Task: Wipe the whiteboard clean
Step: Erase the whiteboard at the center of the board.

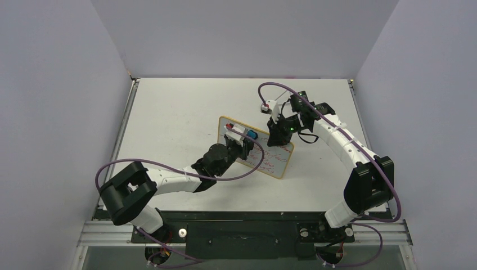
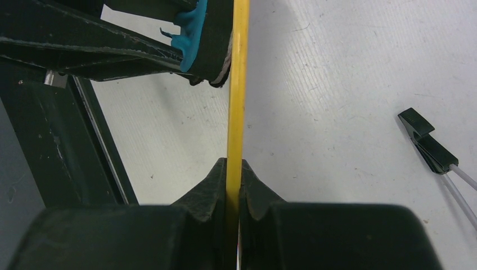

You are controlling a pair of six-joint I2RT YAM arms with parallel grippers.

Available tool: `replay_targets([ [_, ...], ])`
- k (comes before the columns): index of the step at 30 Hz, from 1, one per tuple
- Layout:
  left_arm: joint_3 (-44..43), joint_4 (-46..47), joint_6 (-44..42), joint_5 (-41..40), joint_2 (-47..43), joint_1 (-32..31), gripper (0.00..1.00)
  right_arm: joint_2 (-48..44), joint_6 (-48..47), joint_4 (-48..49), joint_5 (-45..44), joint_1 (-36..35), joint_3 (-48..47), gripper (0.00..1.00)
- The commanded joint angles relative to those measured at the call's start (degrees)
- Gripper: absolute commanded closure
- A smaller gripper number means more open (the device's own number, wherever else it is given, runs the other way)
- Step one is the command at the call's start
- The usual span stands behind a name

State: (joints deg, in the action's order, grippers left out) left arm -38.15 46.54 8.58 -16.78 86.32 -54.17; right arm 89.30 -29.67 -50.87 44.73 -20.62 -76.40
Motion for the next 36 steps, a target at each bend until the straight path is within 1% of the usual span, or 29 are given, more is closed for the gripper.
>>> replay_targets([
  [1, 2.5, 3.3, 0.9, -5.0, 3.3, 0.9, 1.0, 1.5, -4.2, -2.4, -2.2, -0.9, 0.5, 1.0],
  [7, 4.0, 5.1, 1.9, -9.4, 3.3, 2.5, 1.0, 1.6, -4.2, -2.4, -2.1, -0.9, 0.5, 1.0],
  [14, 2.0, 5.0, 1.0, -10.8, 1.4, 2.9, 1.0, 1.7, -4.2, -2.5, -2.2, -0.9, 0.5, 1.0],
  [16, 1.9, 5.6, 1.1, -9.4, 1.1, 2.7, 1.0, 1.7, -4.2, -2.4, -2.2, -0.9, 0.5, 1.0],
  [18, 2.0, 7.1, 1.1, -6.2, 0.9, 2.4, 1.0, 1.8, -4.2, -2.4, -2.2, -0.9, 0.5, 1.0],
  [20, 1.9, 8.4, 0.7, -1.3, 0.8, 1.7, 1.0, 1.9, -4.3, -2.4, -2.1, -0.9, 0.6, 1.0],
  [24, 1.4, 9.5, 0.1, 3.9, 1.7, 0.7, 1.0, 1.8, -4.3, -2.4, -2.2, -0.9, 0.5, 1.0],
  [32, 0.4, 7.8, 0.2, 8.5, 3.9, 0.3, 1.0, 1.8, -4.3, -2.5, -2.0, -0.9, 0.5, 1.0],
  [36, 0.2, 7.3, 0.1, 8.8, 4.9, -0.1, 1.0, 1.8, -4.3, -2.6, -2.1, -1.0, 0.5, 1.0],
])
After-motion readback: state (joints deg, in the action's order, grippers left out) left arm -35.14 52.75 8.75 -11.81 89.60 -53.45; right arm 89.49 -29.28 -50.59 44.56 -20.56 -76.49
